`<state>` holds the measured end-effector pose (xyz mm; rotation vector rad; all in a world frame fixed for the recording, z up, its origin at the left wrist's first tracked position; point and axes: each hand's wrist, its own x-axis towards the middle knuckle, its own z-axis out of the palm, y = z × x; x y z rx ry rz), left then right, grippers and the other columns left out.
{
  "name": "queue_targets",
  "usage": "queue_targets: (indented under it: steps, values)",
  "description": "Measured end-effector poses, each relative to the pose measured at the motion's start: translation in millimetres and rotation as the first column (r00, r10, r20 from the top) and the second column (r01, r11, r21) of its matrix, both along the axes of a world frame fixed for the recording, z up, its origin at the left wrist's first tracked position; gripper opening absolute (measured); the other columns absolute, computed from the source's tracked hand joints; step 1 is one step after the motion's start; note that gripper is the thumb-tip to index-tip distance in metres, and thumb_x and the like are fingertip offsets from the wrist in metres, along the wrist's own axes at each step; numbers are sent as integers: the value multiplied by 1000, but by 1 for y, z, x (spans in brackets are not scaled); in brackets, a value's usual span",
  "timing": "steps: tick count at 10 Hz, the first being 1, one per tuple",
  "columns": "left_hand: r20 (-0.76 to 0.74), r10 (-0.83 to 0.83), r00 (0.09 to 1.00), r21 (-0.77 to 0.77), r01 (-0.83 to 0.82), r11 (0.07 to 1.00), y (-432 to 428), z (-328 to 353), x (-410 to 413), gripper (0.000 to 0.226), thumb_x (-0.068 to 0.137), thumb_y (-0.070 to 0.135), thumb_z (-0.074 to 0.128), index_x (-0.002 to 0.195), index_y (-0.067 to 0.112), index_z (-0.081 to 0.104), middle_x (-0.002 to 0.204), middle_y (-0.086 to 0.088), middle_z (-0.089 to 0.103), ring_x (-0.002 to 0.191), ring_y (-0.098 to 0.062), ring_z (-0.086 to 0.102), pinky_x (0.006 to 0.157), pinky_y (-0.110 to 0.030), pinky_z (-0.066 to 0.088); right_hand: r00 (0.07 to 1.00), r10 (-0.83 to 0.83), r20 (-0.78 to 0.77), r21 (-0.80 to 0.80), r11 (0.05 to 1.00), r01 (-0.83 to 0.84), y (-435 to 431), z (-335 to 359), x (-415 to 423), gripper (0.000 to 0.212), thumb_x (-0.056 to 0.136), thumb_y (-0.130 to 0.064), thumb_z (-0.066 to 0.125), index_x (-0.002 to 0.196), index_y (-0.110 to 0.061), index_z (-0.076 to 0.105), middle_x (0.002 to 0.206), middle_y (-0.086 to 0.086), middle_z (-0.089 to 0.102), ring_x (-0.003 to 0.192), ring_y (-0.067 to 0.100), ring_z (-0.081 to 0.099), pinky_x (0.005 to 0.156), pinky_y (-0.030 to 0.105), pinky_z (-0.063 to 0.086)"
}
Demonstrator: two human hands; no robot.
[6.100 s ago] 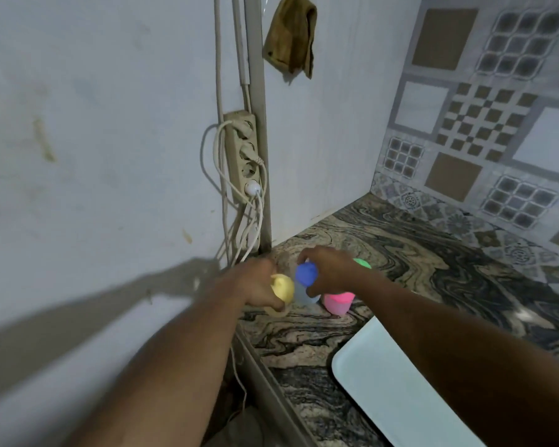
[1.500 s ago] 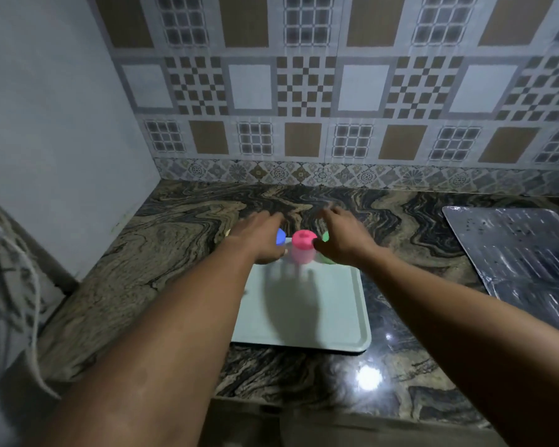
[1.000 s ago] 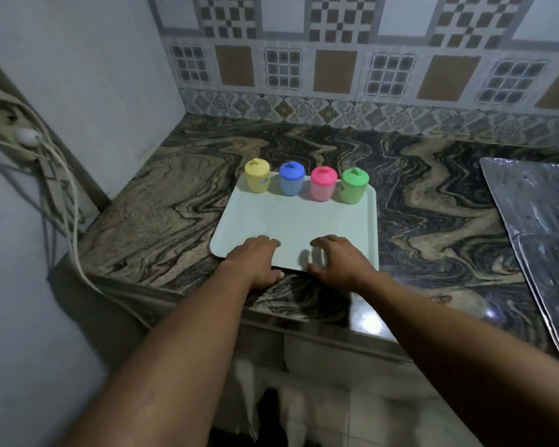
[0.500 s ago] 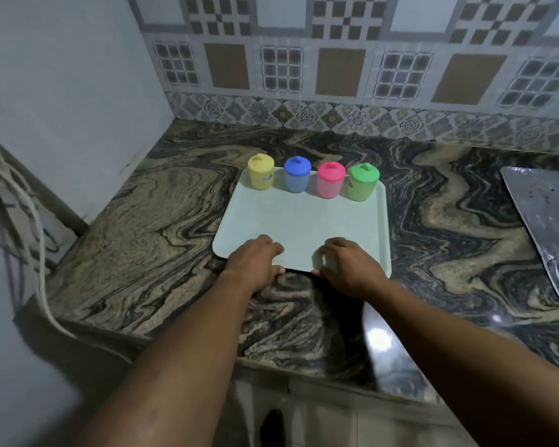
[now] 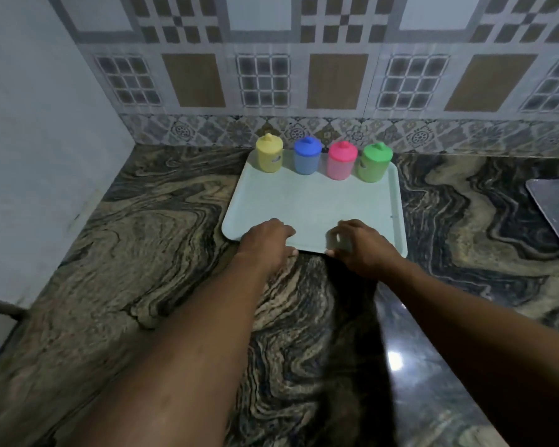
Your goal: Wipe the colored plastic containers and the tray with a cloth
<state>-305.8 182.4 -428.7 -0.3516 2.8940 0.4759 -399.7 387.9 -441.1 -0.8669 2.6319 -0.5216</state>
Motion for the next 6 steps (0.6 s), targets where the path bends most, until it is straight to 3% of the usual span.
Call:
queue_targets:
  steps: [2, 4, 5, 6]
  values:
    - [12, -47, 999, -119, 48, 992, -9, 10, -28, 47, 90, 50, 67, 127, 21, 67, 126, -8, 63, 117, -32, 58, 91, -38, 48, 999, 8, 44, 26, 1000, -9, -10, 1, -35, 53, 88, -42, 72, 135, -24, 58, 153, 5, 47, 139, 29, 45, 109, 40, 41]
    - [95, -34, 995, -135, 47, 990, -8, 26, -40, 48, 82, 47, 78, 121, 19, 70, 120, -10, 66, 110, -32, 61, 81, -33, 47, 997, -9, 81, 39, 999, 6, -11, 7, -39, 59, 84, -43, 77, 138, -27, 59, 157, 1, 43, 142, 26, 43, 114, 39, 37]
    - [111, -11, 994, -116, 24, 993, -4, 31, -40, 50, 84, 45, 77, 123, 15, 66, 124, -12, 62, 113, -33, 59, 81, -34, 46, 998, -17, 65, 65, 998, 13, -15, 11, -37, 57, 84, -42, 76, 137, -27, 60, 154, 1, 47, 138, 28, 47, 110, 37, 40]
    - [191, -8, 981, -55, 19, 998, -3, 43, -37, 68, 87, 47, 71, 146, 22, 47, 145, -7, 51, 130, -31, 51, 100, -40, 46, 997, -70, 35, 121, 990, 66, -20, 20, -30, 55, 88, -37, 72, 138, -18, 58, 146, 7, 56, 132, 30, 52, 106, 35, 43]
